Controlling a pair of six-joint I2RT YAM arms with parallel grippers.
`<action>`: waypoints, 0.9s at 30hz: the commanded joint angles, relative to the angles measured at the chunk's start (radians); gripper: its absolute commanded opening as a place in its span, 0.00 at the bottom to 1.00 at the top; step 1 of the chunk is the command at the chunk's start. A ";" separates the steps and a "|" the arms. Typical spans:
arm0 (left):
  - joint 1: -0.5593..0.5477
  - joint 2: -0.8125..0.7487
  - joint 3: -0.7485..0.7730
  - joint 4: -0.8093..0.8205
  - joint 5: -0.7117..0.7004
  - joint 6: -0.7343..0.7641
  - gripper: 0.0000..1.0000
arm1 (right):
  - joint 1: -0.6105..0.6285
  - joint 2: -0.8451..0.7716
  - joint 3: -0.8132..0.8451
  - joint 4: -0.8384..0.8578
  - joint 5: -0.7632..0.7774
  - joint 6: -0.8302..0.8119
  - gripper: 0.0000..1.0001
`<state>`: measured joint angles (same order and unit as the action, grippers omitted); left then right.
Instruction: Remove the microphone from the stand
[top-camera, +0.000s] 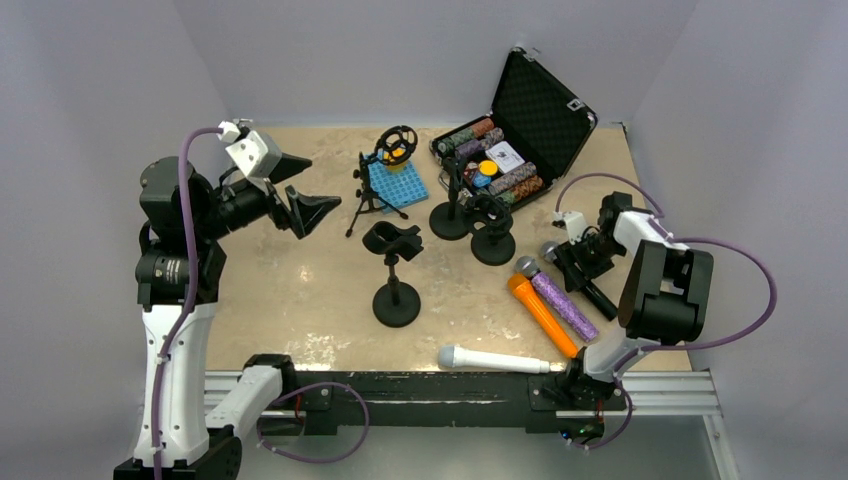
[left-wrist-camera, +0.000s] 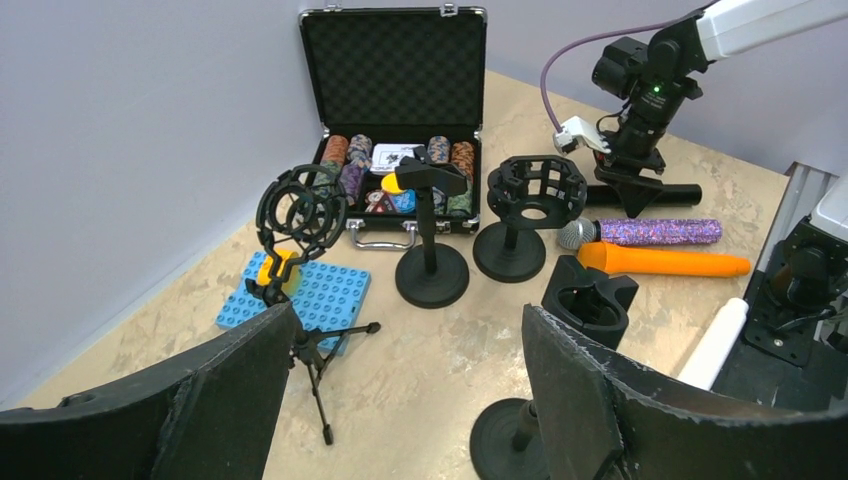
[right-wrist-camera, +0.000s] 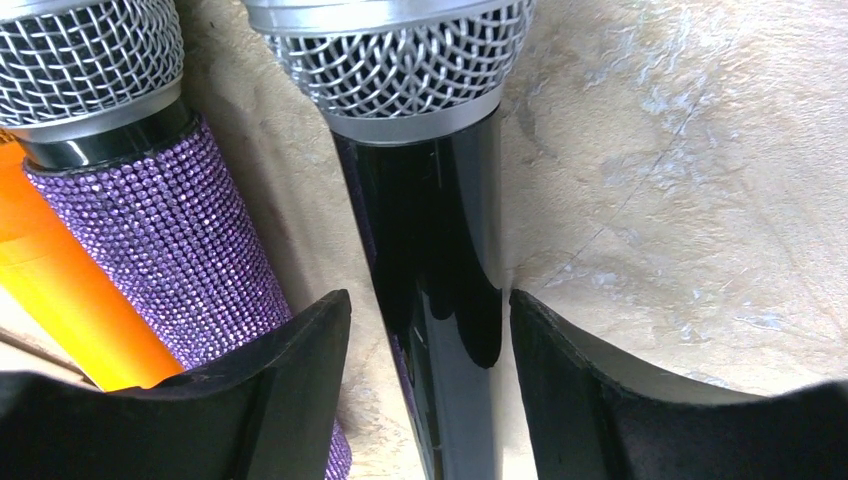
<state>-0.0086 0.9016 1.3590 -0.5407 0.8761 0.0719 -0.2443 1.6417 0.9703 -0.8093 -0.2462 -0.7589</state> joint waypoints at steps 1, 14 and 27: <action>0.007 -0.019 -0.022 0.035 0.034 0.000 0.87 | -0.006 -0.047 0.031 -0.039 -0.002 0.016 0.64; 0.007 -0.050 -0.057 0.051 0.028 0.005 0.87 | -0.007 -0.164 0.061 -0.064 0.007 -0.003 0.70; 0.007 -0.093 -0.189 -0.180 0.138 0.193 0.87 | -0.007 -0.582 0.260 0.076 -0.076 0.227 0.81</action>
<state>-0.0074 0.8204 1.2179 -0.6319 0.9276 0.1722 -0.2485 1.2060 1.1114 -0.8669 -0.2272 -0.6750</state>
